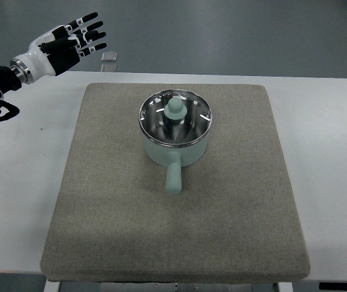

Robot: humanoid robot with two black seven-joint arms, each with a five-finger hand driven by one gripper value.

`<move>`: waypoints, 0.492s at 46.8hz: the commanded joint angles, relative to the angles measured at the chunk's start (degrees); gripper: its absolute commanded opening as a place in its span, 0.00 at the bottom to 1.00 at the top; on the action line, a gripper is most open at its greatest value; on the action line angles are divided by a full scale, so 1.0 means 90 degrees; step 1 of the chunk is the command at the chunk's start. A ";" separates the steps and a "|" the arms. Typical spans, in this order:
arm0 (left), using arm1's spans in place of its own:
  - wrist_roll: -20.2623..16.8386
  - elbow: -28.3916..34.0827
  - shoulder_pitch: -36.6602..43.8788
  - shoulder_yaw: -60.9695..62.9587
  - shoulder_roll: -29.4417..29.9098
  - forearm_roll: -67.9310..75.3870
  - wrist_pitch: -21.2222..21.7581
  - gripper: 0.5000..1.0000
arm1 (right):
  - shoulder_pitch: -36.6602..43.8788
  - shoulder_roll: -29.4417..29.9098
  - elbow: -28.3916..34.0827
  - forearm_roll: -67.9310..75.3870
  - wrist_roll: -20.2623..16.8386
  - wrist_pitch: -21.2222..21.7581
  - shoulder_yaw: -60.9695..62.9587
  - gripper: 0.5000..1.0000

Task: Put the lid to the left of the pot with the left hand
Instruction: 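Move the open left hand toward the saucepan lid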

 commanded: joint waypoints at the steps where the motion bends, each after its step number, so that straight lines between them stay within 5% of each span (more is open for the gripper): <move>1: -0.0133 -0.0046 -0.0079 0.0001 0.0003 0.0779 0.0002 0.99 | 0.0000 0.0000 0.0000 0.0000 0.0001 0.0000 0.0000 0.84; 23: -0.0533 -0.0280 -0.0665 0.0176 0.0042 0.3652 0.0002 0.99 | 0.0000 0.0000 0.0000 0.0000 0.0001 0.0000 0.0000 0.85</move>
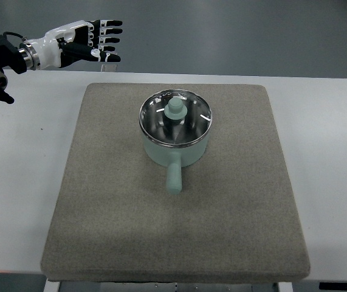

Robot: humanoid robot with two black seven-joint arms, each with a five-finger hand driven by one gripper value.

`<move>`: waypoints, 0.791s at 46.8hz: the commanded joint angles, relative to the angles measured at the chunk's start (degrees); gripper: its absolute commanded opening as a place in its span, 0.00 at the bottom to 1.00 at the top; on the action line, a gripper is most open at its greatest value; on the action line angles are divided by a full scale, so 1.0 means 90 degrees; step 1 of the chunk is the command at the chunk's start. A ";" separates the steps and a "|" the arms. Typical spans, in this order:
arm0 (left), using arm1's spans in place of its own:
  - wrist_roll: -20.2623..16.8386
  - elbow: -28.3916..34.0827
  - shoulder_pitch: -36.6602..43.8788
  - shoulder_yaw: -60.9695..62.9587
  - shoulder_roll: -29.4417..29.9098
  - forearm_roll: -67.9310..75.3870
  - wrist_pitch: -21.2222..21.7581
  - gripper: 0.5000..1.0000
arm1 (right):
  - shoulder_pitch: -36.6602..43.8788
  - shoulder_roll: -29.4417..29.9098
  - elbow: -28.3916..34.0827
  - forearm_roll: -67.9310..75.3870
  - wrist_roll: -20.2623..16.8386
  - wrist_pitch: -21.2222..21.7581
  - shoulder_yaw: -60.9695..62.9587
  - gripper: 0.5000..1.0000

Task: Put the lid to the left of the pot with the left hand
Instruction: 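Move the open left hand toward the saucepan lid, then reach the left hand over the glass lid's mint-green knob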

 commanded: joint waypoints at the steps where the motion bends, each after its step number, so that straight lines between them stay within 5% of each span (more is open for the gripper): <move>1: -0.0002 -0.0002 -0.0056 0.0090 -0.0003 0.0194 0.0003 0.99 | 0.0000 0.0000 0.0000 0.0000 0.0000 0.0000 0.0000 0.84; 19: -0.0012 -0.0021 -0.0417 0.1008 -0.0003 0.0516 0.0003 0.99 | 0.0000 0.0000 0.0000 0.0000 0.0000 0.0000 0.0000 0.84; 37: -0.0012 -0.1349 -0.0505 0.0999 0.0046 0.1073 0.0003 0.99 | 0.0000 0.0000 0.0000 0.0000 0.0000 0.0000 0.0000 0.85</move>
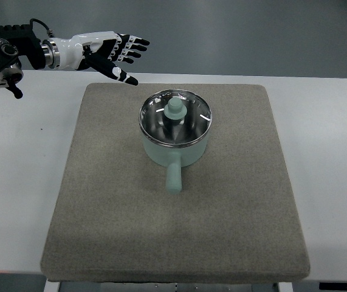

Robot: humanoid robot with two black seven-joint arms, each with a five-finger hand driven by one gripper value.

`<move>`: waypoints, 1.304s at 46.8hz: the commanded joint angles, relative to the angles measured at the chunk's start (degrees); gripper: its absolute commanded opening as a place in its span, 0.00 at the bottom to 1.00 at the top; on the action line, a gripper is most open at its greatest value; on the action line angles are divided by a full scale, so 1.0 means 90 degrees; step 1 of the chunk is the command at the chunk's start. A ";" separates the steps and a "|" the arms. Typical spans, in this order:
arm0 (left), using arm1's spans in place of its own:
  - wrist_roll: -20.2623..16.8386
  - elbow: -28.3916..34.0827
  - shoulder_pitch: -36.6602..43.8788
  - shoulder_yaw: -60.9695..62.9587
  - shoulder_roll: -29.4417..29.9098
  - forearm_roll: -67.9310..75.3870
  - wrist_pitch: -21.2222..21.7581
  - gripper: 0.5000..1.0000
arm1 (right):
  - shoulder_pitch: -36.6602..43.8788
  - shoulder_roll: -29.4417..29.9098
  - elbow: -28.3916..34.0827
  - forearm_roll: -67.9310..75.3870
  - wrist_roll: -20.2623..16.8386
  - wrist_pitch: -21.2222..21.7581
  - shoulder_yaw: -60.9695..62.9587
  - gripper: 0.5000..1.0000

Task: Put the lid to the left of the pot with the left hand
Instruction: 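Reach the left hand over the glass lid's mint-green knob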

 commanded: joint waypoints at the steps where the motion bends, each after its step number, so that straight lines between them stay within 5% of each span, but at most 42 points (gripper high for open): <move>1: 0.0001 -0.0272 -0.0029 -0.0011 -0.0053 0.0104 0.0000 0.99 | 0.0000 0.0000 0.0000 0.0000 0.0000 -0.0010 0.0000 0.84; 61: 0.0001 -0.1249 -0.0683 0.0126 -0.0736 0.3902 0.0000 0.99 | 0.0000 0.0000 0.0000 0.0000 0.0000 0.0000 0.0000 0.85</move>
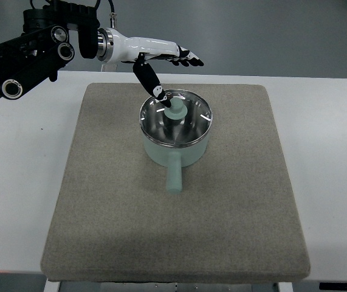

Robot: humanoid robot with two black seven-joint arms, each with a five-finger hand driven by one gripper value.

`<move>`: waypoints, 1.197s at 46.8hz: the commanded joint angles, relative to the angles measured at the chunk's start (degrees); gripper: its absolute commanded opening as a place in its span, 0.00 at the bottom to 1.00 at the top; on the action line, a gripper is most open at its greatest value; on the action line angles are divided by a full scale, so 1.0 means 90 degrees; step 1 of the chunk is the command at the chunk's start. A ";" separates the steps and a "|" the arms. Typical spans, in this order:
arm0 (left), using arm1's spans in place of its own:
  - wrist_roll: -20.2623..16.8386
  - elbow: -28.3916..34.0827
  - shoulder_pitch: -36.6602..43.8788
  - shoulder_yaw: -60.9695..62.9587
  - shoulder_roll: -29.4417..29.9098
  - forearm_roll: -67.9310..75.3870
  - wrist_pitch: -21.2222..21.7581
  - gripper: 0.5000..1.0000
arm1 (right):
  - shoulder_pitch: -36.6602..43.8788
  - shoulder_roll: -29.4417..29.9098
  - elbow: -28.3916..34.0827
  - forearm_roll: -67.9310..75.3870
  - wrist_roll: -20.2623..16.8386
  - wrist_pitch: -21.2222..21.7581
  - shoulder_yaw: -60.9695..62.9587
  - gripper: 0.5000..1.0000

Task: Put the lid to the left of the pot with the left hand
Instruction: 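Reach the left hand over the glass lid's mint-green knob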

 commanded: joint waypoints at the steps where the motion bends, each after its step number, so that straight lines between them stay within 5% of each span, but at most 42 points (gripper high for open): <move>1: -0.0001 -0.0041 -0.0018 0.0002 -0.0101 0.0630 0.0000 0.99 | 0.0000 0.0000 0.0000 0.0000 0.0000 0.0000 0.0000 0.85; 28: -0.0001 -0.1095 -0.0057 0.0070 0.0504 0.1002 0.0000 0.99 | 0.0000 0.0000 0.0000 0.0000 0.0000 0.0000 0.0000 0.84; 56: -0.0001 -0.1330 0.0138 0.0334 0.0534 0.1539 0.0000 0.99 | 0.0000 0.0000 0.0000 0.0000 0.0000 0.0000 0.0000 0.84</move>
